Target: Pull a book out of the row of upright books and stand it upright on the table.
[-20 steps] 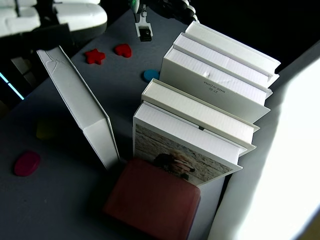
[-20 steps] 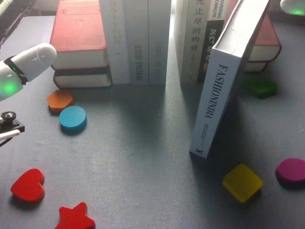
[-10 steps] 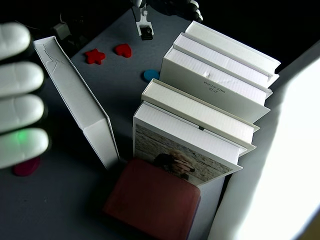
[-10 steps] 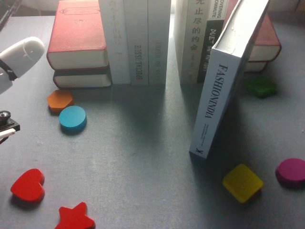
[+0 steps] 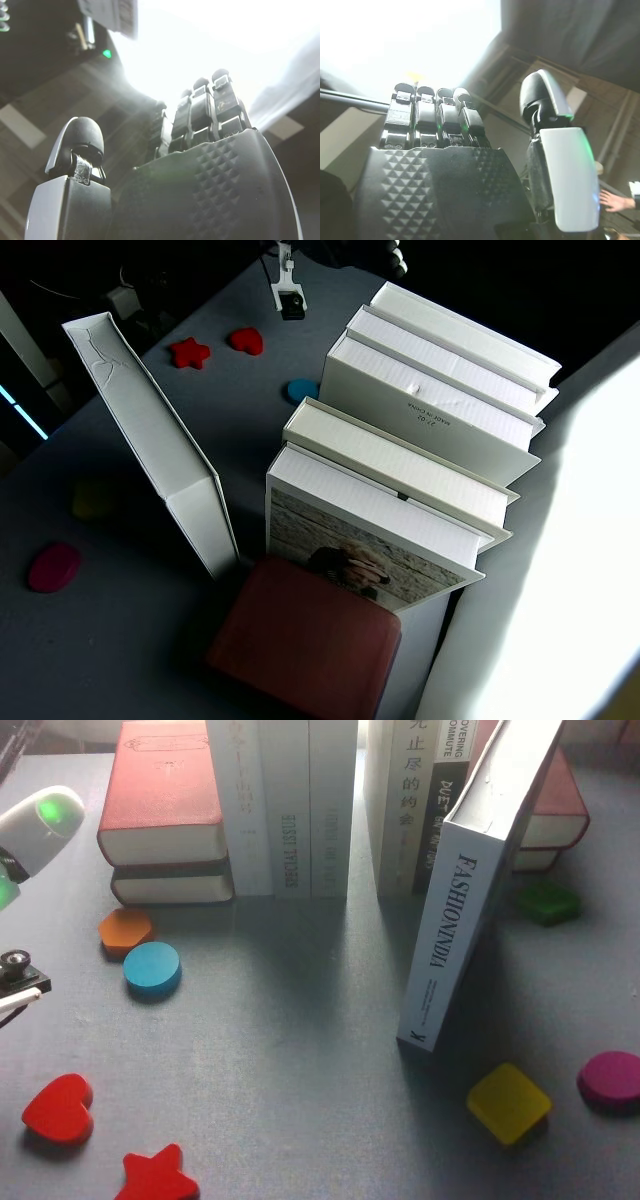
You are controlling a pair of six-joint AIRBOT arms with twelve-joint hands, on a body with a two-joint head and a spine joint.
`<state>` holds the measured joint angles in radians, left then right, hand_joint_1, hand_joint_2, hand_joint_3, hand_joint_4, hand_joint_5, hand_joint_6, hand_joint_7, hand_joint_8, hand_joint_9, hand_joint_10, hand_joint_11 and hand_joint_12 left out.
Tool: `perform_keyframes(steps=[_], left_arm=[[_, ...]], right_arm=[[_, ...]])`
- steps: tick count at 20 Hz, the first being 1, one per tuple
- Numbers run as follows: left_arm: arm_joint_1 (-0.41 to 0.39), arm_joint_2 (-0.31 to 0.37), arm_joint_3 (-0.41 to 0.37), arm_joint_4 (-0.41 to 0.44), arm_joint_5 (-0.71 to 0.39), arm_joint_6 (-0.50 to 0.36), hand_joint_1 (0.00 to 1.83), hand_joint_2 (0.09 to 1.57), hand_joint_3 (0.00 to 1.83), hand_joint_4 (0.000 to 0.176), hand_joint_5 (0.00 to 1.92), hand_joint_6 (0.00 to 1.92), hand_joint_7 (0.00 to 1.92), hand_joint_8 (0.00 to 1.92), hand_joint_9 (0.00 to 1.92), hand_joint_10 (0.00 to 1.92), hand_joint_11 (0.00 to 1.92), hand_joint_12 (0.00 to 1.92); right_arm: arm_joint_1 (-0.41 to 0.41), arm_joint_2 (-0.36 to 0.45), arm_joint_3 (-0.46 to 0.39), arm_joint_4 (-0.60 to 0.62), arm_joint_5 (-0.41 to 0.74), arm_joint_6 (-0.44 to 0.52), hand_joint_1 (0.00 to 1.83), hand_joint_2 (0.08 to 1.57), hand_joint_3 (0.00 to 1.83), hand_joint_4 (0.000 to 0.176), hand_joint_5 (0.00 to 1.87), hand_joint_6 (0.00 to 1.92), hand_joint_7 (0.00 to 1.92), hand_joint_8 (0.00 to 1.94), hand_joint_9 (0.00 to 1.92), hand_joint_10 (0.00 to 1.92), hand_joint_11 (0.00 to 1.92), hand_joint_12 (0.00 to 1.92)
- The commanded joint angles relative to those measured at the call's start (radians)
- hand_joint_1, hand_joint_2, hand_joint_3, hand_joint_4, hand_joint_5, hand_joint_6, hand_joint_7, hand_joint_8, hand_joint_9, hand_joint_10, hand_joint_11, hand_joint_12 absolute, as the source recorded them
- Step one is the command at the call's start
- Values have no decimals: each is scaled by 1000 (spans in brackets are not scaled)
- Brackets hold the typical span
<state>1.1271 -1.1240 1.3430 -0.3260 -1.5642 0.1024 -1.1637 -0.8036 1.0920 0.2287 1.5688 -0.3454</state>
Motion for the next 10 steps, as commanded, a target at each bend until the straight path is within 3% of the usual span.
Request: perform_keyframes(steps=[1,2,3,4,5,7,8,9,10], left_arm=[[-6,0,-1,-14,-132,-11,196,1379,6,100,0,0,0,0,0,0,0,0],[-5,0,-3,-14,-138,-12,183,1386,7,85,0,0,0,0,0,0,0,0],[-5,0,-4,-15,-145,-12,178,1386,6,102,0,0,0,0,0,0,0,0],[-5,0,-4,-16,-147,-12,176,1378,2,107,0,0,0,0,0,0,39,18],[-4,1,-4,-16,-148,-12,159,1375,0,90,0,0,0,0,0,0,7,278],[-4,0,-1,-16,-149,-12,140,1388,1,75,0,0,0,0,0,0,0,118],[-4,-3,2,-16,-151,-13,144,1378,0,80,0,0,0,0,0,0,0,23],[-3,-6,4,-17,-155,-14,126,1367,0,95,0,0,0,0,0,0,0,4],[0,-8,6,-20,-161,-15,101,1354,0,92,0,0,0,0,0,0,0,0]], right_arm=[[4,4,-7,21,133,-11,577,1205,1,29,0,0,0,0,0,221,0,1047],[4,7,-16,16,137,-22,578,1226,7,21,0,0,0,0,0,150,0,1058],[4,7,-20,15,141,-29,602,1245,4,25,0,0,0,0,0,163,0,1194],[4,6,-22,15,143,-33,602,1249,1,26,0,0,0,0,0,171,0,1291],[3,6,-24,15,146,-37,573,1265,3,27,0,0,0,0,0,201,0,1349],[1,4,-25,15,149,-41,535,1298,5,14,0,0,0,0,0,246,0,1357],[0,4,-25,15,150,-43,504,1305,4,4,0,0,0,0,0,303,0,1318],[-2,2,-25,17,151,-47,469,1322,4,7,0,0,0,0,0,309,0,1274],[-3,-2,-24,18,153,-49,459,1328,4,15,0,0,0,0,0,241,0,1252]])
